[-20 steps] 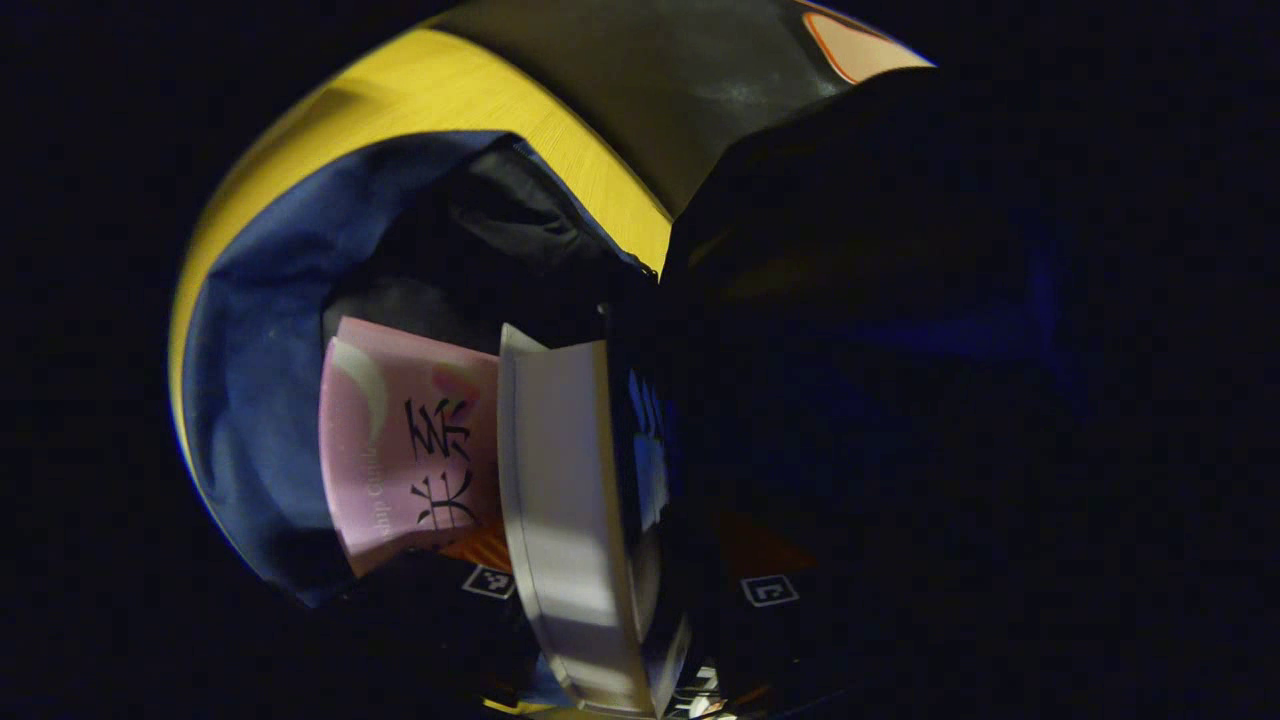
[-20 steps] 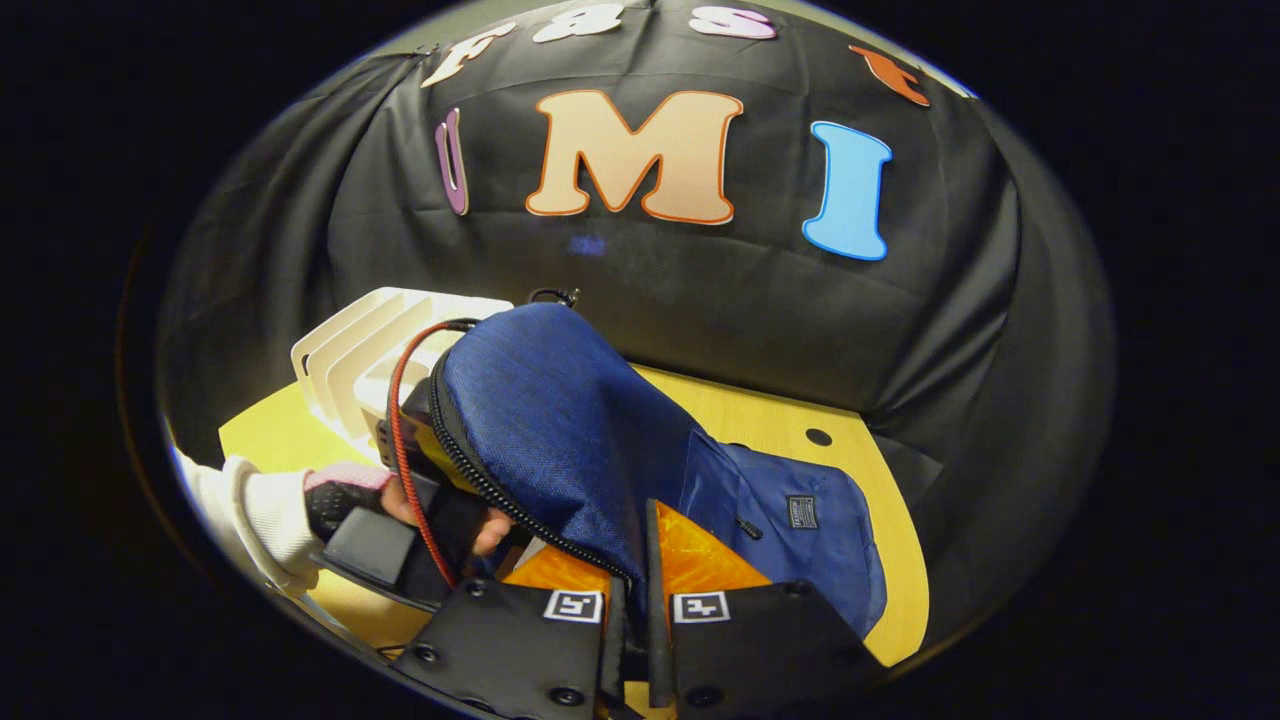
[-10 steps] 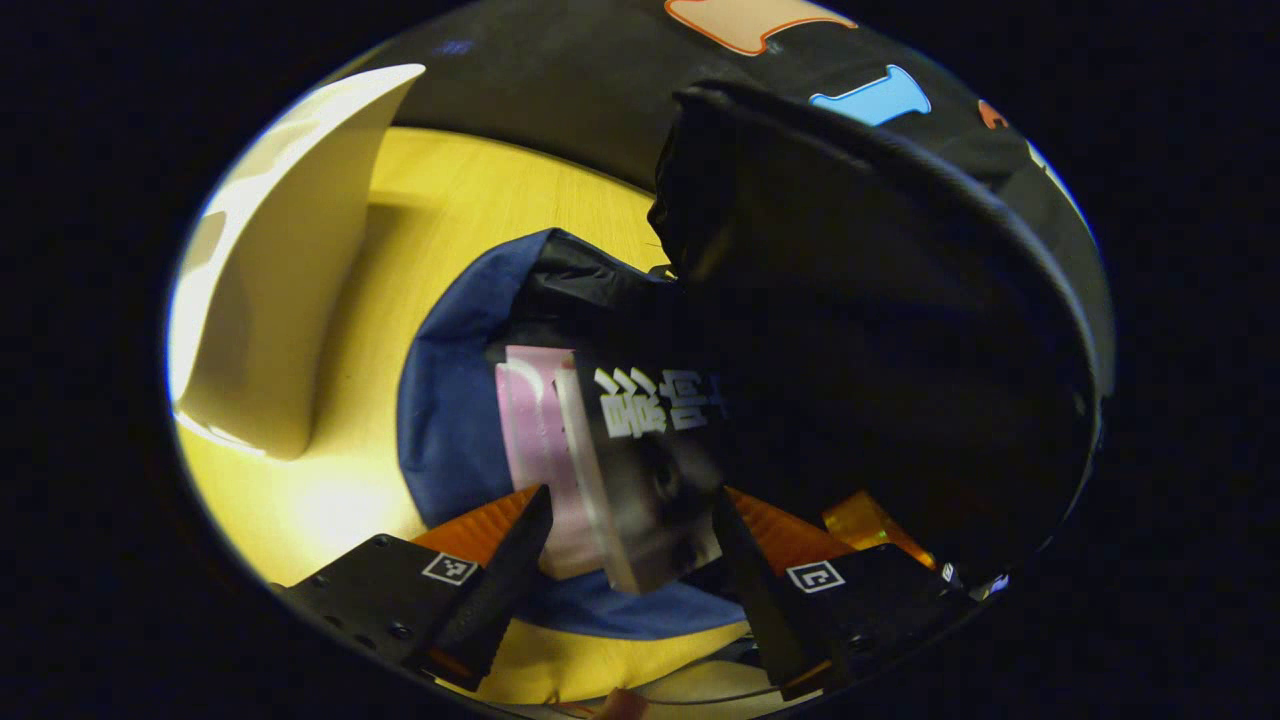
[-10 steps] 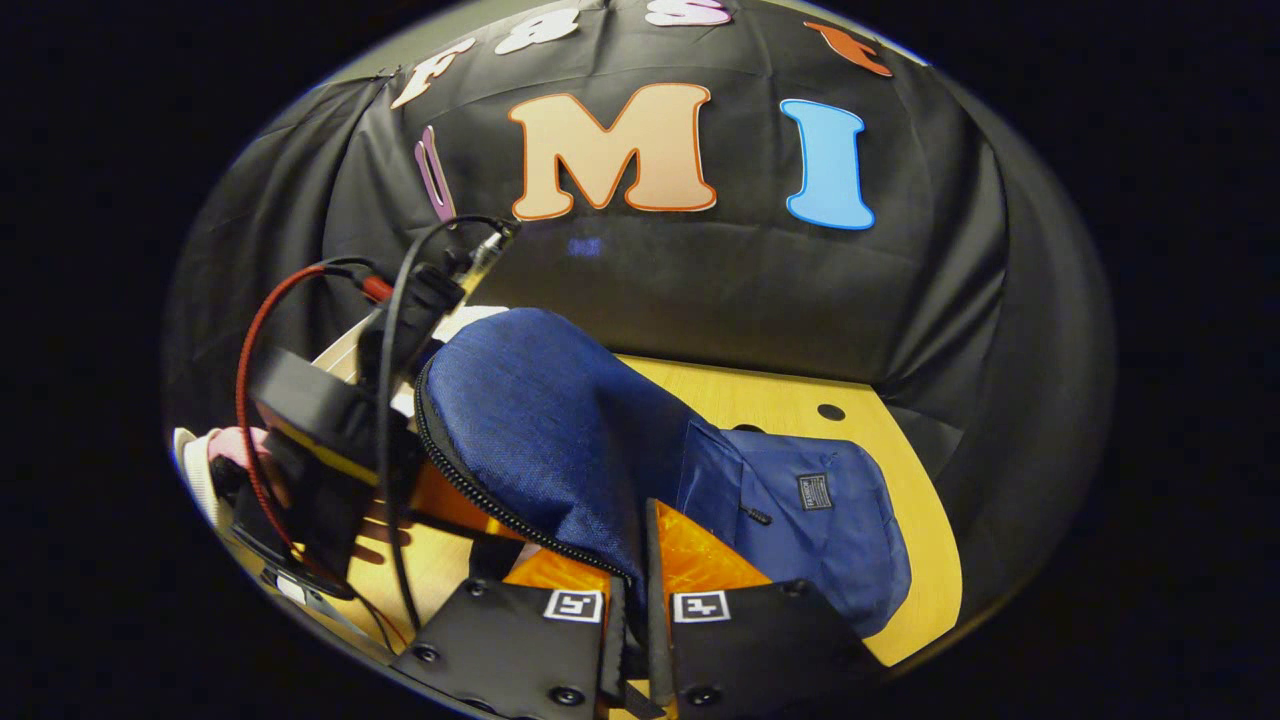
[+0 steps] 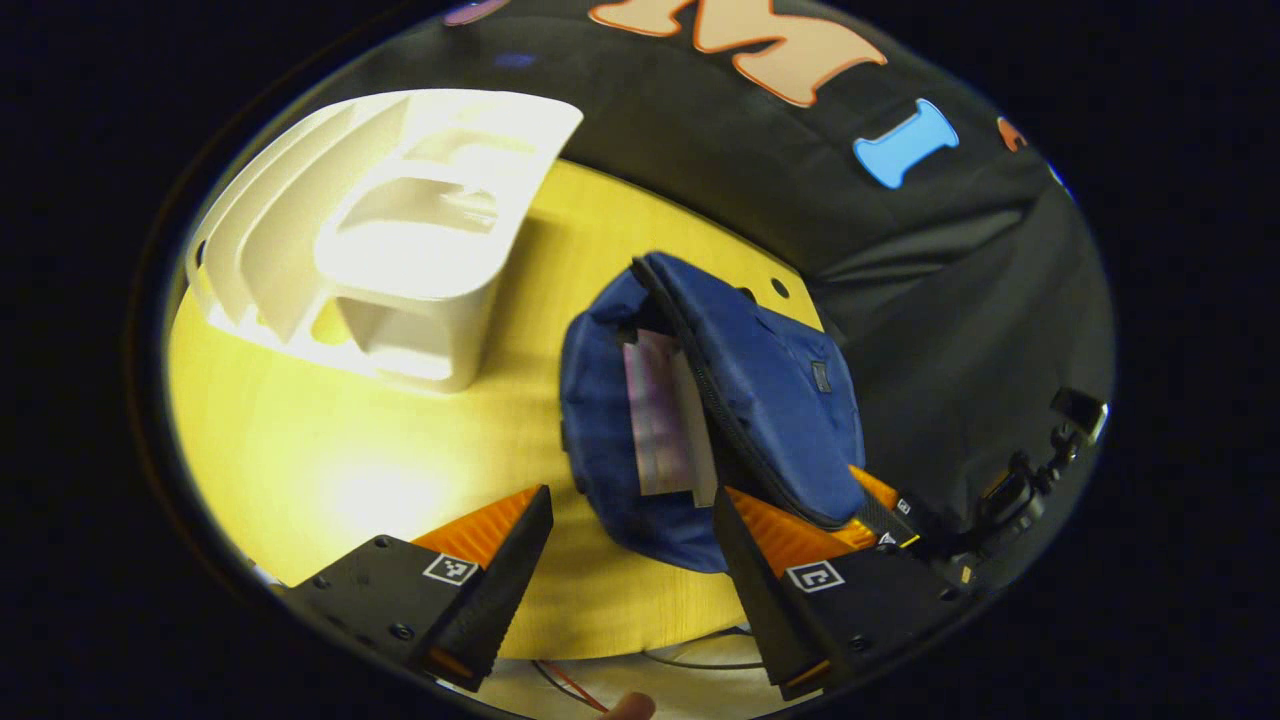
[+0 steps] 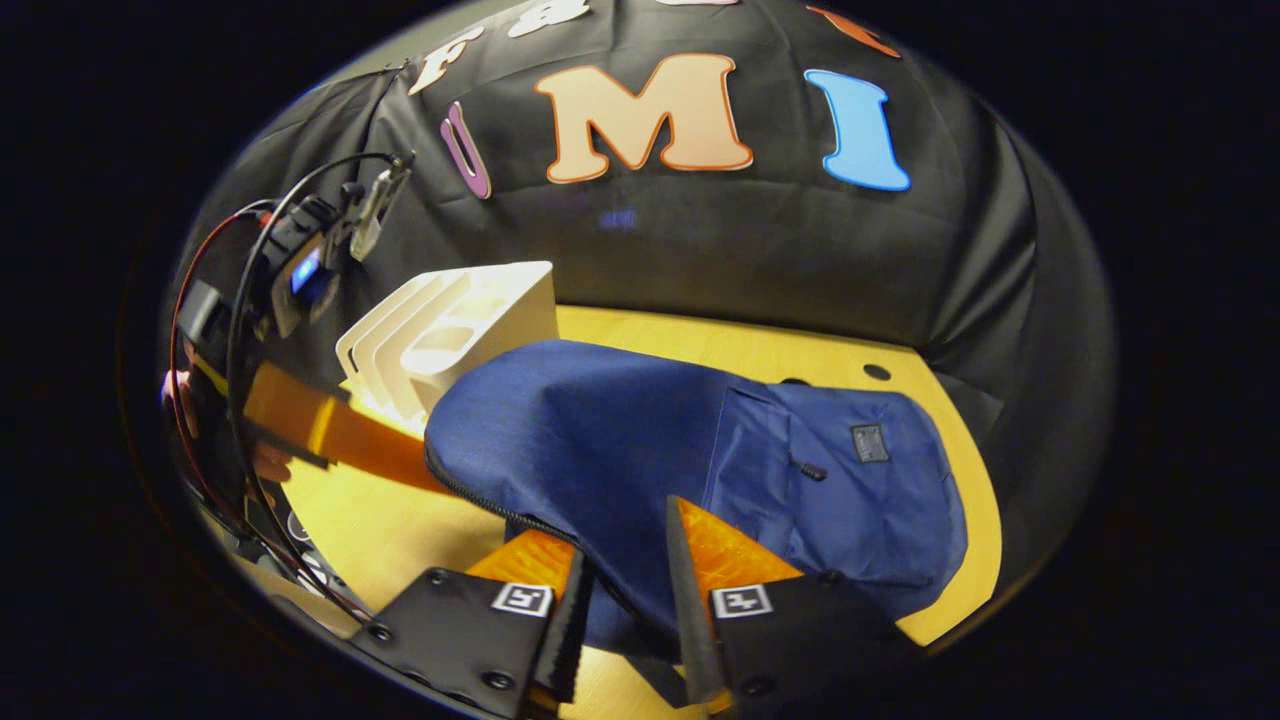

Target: Open the schoolbag, grab two books from the bookshelf and put them into the schoolbag.

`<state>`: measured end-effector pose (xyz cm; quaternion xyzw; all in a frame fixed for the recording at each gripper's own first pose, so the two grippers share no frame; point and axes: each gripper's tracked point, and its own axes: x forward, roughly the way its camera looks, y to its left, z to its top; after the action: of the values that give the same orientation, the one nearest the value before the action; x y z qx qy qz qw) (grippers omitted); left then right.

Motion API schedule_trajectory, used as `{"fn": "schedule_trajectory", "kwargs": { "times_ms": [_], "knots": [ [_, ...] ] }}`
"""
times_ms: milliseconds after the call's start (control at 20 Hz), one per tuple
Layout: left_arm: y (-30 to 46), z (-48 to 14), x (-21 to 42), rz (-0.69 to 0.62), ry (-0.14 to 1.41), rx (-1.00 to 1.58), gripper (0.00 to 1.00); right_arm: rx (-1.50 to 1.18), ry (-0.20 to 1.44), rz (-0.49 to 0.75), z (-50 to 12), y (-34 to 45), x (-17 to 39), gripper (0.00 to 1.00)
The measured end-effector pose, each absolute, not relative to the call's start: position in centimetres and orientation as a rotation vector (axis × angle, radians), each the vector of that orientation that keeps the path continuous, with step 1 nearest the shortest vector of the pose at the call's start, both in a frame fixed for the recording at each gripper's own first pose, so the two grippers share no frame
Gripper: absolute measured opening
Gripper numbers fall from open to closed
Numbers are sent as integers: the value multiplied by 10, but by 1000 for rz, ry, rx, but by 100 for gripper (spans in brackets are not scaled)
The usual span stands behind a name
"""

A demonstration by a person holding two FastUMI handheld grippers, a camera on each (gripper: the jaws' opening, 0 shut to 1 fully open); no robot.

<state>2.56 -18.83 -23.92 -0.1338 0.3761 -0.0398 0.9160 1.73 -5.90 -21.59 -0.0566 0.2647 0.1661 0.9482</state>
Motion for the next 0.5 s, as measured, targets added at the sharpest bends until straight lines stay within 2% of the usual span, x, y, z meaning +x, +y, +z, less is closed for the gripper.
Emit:
{"fn": "schedule_trajectory", "kwargs": {
  "times_ms": [100,150,350,500],
  "knots": [
    [-173,-226,20,-32,733,-287,96,-89,572,374,-223,-54,5,65],
    [-169,-219,17,-12,712,-288,95,-83,587,387,-223,-54,-2,66],
    [-153,-185,14,73,604,-246,95,-88,572,429,-211,-52,-25,96],
    [-139,-151,9,127,511,-145,95,-64,516,436,-178,-49,-30,96]
  ]
}}
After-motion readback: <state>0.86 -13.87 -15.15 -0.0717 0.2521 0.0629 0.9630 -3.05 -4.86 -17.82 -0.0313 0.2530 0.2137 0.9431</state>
